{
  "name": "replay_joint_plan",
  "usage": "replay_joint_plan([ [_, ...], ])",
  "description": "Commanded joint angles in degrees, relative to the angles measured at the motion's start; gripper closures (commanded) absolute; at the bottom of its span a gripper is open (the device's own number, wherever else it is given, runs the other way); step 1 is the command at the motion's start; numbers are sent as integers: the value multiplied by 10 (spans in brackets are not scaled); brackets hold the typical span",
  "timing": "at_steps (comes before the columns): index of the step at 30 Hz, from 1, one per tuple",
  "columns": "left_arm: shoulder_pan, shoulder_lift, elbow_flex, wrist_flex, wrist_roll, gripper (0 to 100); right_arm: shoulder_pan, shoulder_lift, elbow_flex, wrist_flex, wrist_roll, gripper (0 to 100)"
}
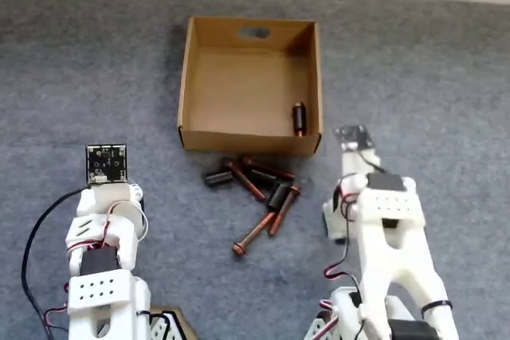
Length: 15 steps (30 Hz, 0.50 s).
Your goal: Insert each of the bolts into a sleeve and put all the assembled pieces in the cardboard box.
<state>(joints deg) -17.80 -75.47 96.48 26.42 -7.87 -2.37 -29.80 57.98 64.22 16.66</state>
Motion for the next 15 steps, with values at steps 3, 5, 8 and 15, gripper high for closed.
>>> replay_joint_plan([
  [3,-2,-7,-11,-9,1,987,-2,-18,46,-19,22,880],
  [5,-2,-7,-11,-9,1,987,-4,-18,51,-17,23,848],
  [8,-2,-7,-10,-9,1,987,-6,-18,50,-17,23,848],
  [15,-2,-7,-10,-8,1,987,-6,-17,50,-20,42,848],
])
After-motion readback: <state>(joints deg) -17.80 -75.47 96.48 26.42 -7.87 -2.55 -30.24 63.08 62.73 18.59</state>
